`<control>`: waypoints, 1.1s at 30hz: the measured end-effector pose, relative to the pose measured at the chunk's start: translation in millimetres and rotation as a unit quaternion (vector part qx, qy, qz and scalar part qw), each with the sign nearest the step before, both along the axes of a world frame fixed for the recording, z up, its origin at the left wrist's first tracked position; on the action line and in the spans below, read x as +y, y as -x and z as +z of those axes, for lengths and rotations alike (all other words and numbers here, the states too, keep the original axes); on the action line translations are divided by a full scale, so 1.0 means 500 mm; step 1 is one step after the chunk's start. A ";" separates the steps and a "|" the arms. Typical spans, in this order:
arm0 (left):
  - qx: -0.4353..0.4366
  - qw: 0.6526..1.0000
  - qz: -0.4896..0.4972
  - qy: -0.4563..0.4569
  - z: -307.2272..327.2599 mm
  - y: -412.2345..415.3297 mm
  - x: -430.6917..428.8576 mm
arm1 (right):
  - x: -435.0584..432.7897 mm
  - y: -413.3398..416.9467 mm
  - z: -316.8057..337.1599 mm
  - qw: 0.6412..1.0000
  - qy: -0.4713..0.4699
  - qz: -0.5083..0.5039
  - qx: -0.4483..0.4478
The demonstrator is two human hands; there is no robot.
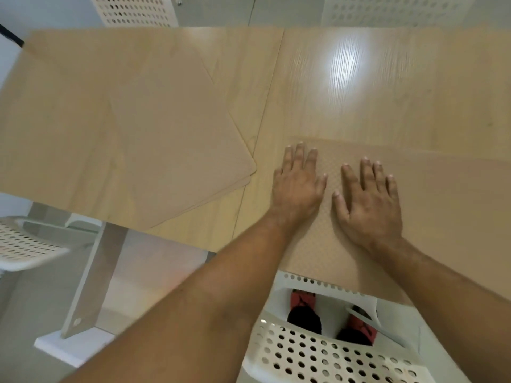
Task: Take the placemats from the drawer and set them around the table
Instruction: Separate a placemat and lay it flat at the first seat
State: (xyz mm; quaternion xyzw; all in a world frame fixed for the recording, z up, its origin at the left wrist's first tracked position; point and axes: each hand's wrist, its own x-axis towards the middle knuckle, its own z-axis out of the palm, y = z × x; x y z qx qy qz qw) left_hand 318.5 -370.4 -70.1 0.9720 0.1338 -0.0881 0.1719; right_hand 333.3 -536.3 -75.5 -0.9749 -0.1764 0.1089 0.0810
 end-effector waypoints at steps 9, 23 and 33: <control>0.032 0.999 0.003 -0.011 -0.017 0.271 -0.114 | 0.003 -0.001 0.000 1.000 -0.005 -0.003 -0.014; -0.013 1.000 0.018 0.021 -0.010 0.074 -0.094 | -0.006 -0.015 -0.010 1.000 -0.004 0.002 -0.005; 0.001 1.000 0.018 -0.010 -0.011 0.070 -0.098 | -0.219 -0.101 -0.005 0.989 0.013 -0.150 -0.008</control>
